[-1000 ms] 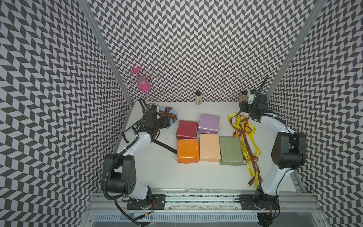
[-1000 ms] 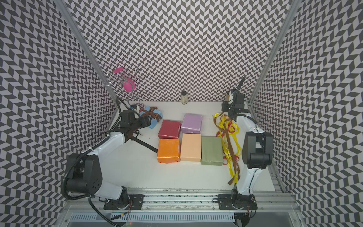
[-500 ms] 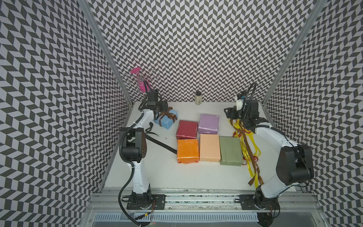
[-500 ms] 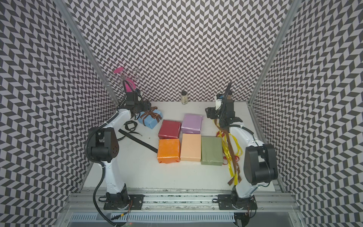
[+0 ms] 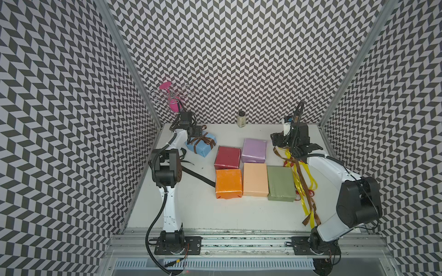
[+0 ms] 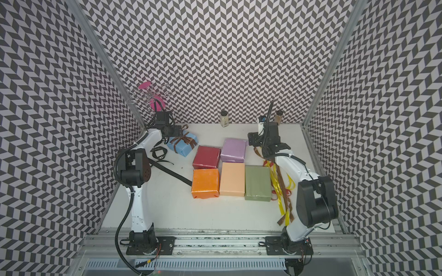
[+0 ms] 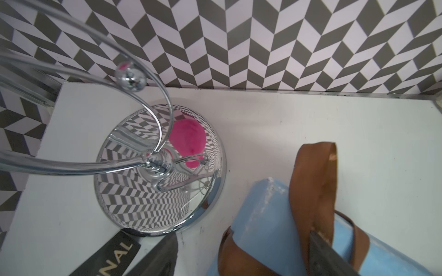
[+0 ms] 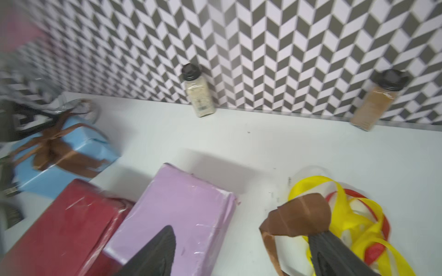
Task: Untie the ribbon bows on the gift boxes
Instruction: Place the ribbon at the center of the board.
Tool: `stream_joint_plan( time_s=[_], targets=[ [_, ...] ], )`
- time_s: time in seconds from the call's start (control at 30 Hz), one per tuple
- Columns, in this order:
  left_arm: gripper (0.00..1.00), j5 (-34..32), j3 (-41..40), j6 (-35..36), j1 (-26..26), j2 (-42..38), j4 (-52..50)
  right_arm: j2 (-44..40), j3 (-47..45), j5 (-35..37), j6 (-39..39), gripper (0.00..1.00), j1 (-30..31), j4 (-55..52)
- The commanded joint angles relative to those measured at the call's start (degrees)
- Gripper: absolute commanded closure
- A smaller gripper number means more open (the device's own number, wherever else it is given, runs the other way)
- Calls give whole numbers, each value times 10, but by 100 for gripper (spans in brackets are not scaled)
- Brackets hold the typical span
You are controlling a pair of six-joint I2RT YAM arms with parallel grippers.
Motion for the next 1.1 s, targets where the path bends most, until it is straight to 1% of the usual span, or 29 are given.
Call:
stream_joint_plan(
  time_s=[0.0, 0.07, 0.1, 0.17, 0.2, 0.27, 0.37, 0.43, 0.5, 0.67, 0.77, 0.83, 0.93, 1.07],
  targets=[
    [16, 6, 12, 21, 4, 8, -23, 30, 23, 150, -16, 10, -13, -26],
    [16, 12, 12, 22, 6, 10, -23, 48, 35, 163, -14, 6, -23, -46],
    [16, 14, 13, 22, 6, 11, -23, 67, 57, 136, -11, 5, -36, -80],
    [16, 19, 12, 22, 6, 12, -24, 115, 113, 45, -7, 1, -64, -159],
    [16, 21, 13, 21, 6, 12, -25, 144, 147, 4, -7, 0, -77, -206],
    [16, 23, 12, 21, 6, 10, -26, 176, 164, -27, -7, 1, -89, -238],
    [16, 23, 12, 23, 6, 7, -27, 184, 153, -42, -12, 1, -96, -235],
    [16, 22, 11, 24, 7, 4, -28, 181, 147, -88, -10, 0, -105, -228],
    [16, 22, 11, 24, 8, 4, -28, 182, 150, -131, -7, 3, -111, -230],
    [17, 16, 10, 17, 13, 2, -23, 165, 137, -181, -18, 4, -111, -212],
    [17, 26, 3, 6, 21, -9, -5, 143, 129, -228, -14, 9, -106, -189],
    [17, 27, -3, 1, 24, -17, 8, 124, 119, -252, -13, 13, -91, -167],
    [17, 43, 1, 4, 28, -13, 6, 98, 102, -278, -17, 13, -59, -140],
    [21, 105, 15, 32, 29, 5, -26, 68, 81, -317, -16, 13, -21, -101]
  ],
)
